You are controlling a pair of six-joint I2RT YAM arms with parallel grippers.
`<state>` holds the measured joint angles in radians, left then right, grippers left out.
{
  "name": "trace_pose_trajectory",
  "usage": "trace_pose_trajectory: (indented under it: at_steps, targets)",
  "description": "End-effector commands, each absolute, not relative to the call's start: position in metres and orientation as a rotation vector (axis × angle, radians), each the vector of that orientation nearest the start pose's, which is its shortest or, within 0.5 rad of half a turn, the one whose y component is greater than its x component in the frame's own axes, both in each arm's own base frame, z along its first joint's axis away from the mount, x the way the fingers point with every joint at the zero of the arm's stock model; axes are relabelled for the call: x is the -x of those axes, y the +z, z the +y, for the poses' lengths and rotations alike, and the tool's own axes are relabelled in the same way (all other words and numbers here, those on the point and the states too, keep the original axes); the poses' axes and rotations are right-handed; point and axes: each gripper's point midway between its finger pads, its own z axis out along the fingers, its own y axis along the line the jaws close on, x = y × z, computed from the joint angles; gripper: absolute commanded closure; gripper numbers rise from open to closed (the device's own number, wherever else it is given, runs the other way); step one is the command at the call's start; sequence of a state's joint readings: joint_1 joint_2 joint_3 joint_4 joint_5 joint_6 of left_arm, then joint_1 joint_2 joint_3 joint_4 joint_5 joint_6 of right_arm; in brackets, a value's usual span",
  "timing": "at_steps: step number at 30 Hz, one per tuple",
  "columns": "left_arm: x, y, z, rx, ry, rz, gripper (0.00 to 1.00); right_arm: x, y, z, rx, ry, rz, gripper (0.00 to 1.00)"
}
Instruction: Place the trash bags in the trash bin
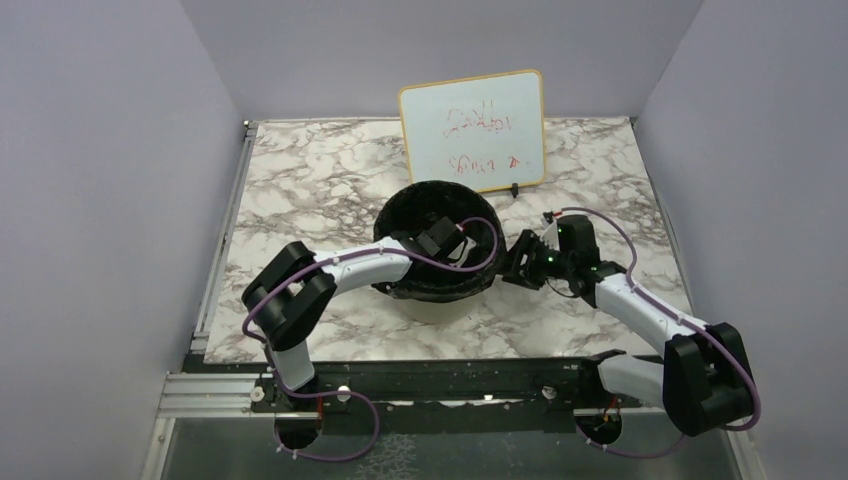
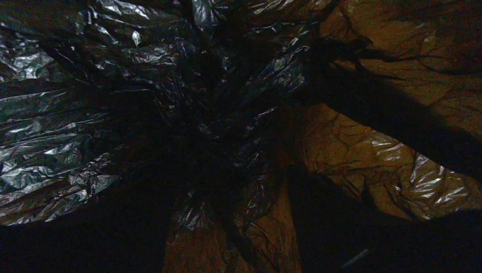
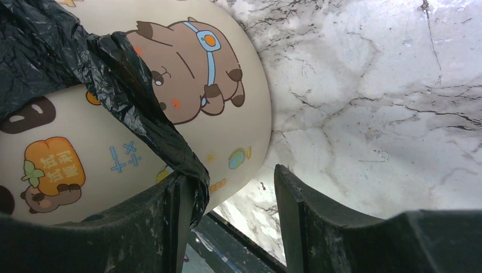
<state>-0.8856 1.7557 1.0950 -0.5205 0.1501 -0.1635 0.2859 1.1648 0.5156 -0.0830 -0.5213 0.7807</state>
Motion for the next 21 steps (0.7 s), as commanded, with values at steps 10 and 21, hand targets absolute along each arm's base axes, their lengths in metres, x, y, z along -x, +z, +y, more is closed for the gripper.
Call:
trace_pose_trajectory:
  at_steps: [10,21]
  targets:
    - [-0.187,0.072,-0.304,-1.096,-0.558,2.638,0.18,-0.246,0.116,0.195,-0.253,1.155,2.402,0.41]
    - [-0.186,0.088,-0.295,-1.022,-0.529,2.637,0.13,-0.244,0.114,0.195,-0.243,1.155,2.411,0.41]
